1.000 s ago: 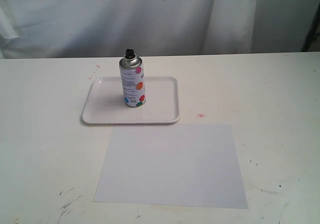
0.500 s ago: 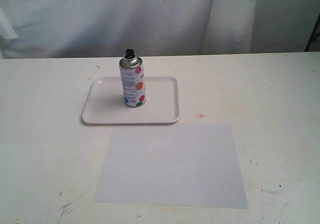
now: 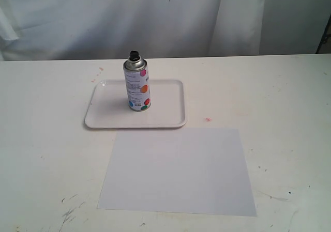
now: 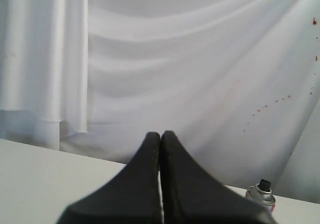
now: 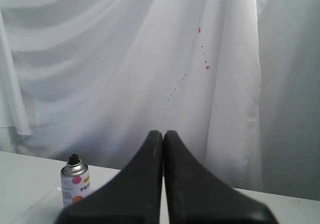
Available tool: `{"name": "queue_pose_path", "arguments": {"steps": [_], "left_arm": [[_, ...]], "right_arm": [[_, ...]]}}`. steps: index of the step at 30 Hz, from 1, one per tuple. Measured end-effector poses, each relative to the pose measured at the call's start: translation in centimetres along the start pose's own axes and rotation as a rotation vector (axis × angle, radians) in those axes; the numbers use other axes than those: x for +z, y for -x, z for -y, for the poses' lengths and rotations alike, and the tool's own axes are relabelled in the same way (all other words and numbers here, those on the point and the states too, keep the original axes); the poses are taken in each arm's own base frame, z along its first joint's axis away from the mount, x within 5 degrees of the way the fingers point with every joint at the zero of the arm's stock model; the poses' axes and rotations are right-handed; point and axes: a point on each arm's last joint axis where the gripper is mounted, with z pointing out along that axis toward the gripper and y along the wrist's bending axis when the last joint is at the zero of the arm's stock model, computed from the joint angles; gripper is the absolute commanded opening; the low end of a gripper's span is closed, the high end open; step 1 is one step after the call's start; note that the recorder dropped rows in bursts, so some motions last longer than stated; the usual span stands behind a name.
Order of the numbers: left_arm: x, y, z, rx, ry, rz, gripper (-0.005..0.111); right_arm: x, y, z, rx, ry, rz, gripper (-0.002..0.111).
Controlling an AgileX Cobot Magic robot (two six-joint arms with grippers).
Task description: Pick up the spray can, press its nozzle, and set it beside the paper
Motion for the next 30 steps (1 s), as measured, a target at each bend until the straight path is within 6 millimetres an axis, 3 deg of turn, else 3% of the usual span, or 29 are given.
{"name": "queue_pose_path", "arguments": {"steps": [23, 30], "left_arm": [[0.0, 0.0, 0.0, -0.008, -0.003, -0.002, 0.000], [0.7, -2.8, 0.2, 0.107, -0.050, -0.108, 0.000]], "right_arm": [[0.0, 0.0, 0.0, 0.001, 0.000, 0.000, 0.000], [0.0, 0.0, 0.0, 0.001, 0.000, 0.000, 0.000]]}}
